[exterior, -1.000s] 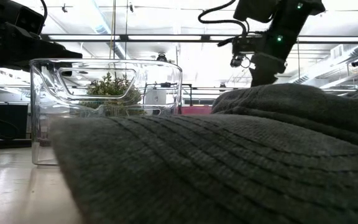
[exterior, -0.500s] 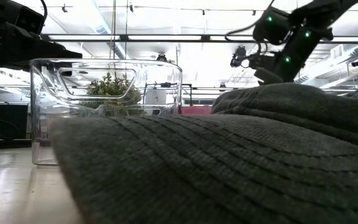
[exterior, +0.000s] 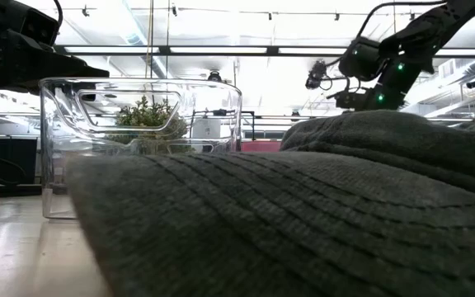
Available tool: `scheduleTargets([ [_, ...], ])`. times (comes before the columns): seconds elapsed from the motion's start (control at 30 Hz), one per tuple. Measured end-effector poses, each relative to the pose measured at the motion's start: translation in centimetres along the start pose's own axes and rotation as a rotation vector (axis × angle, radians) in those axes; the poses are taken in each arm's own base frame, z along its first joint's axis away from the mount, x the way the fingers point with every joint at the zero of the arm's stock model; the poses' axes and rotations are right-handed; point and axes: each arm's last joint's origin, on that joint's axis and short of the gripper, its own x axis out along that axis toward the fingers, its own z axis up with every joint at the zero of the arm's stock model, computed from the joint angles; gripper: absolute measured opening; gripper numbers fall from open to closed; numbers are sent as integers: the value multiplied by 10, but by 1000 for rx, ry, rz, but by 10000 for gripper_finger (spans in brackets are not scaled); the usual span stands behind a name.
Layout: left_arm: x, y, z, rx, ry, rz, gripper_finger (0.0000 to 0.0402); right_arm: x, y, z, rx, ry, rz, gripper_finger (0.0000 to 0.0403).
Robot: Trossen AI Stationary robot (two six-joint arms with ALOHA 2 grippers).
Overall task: Pick & Place hat
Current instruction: Stack the top black cap onto the black cap in the red bin
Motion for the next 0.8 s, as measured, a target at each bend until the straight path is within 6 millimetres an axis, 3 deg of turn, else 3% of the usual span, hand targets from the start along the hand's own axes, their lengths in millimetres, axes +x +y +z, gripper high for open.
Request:
scheduleTargets([
  [0.2, 0, 0, 0, 0, 0, 0, 222, 13, -12, 2, 21, 26, 34, 237],
  [0.5, 0, 0, 0, 0, 0, 0, 222, 39, -13, -2, 25, 97, 95, 215],
  [0.67, 0, 0, 0, 0, 0, 0, 222, 42, -13, -2, 40, 102, 97, 166],
  [0.8, 0, 0, 0, 0, 0, 0, 222, 42, -13, -2, 21, 102, 103, 84],
])
